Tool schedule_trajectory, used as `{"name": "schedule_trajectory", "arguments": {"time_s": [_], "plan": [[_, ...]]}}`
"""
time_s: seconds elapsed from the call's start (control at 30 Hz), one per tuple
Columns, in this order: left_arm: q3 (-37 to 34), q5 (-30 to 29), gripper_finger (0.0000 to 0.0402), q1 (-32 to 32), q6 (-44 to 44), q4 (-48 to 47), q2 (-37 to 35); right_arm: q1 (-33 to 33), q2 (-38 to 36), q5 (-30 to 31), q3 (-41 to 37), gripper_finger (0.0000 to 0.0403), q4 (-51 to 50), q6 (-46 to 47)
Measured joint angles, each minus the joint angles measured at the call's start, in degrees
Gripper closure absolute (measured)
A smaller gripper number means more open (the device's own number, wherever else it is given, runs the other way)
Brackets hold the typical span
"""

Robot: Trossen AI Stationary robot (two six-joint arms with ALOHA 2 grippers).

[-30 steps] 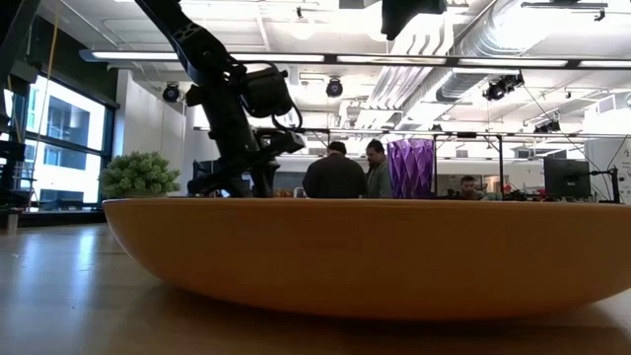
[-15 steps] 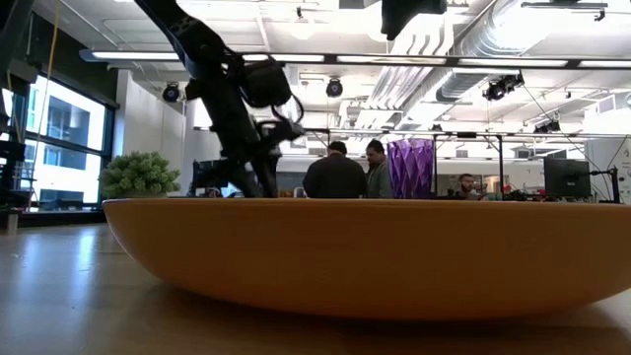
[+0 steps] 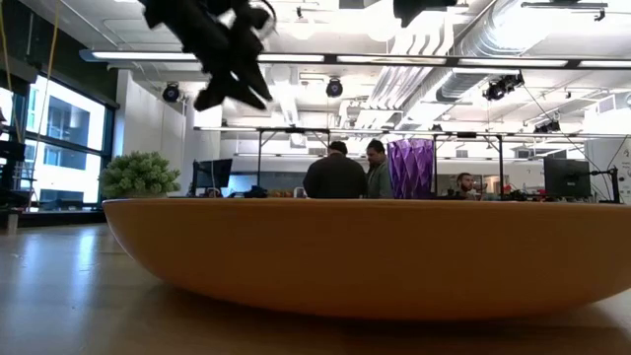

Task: Pick and place plate/cup/fork/spoon on tray
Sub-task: Put the orange plate to the right of the orange spoon on the black serving tray

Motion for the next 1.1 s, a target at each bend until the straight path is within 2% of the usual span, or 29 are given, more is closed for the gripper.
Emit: {"name": "schedule_trajectory", "arguments": {"time_s": [0.3, 0.57, 0.77, 1.1], "plan": [[0.0, -0.15, 0.0326, 0.0, 5.29, -5.66, -11.96, 4.31, -0.06, -1.05, -0.75, 0.0261, 0.0, 7.98], [0.0, -1.03, 0.0326, 0.04, 8.46, -6.63, -19.09, 10.99, -0.02, -3.99, -11.73, 0.0245, 1.86, 19.32], [0.0, -1.87, 0.0326, 0.04, 9.56, -6.71, -20.6, 15.17, -0.02, -8.18, -21.53, 0.0245, 11.44, 25.45], [-0.07, -1.81, 0.0326, 0.04, 9.58, -6.58, -20.4, 20.33, -0.01, -8.79, -34.3, 0.0245, 24.42, 35.56]]}}
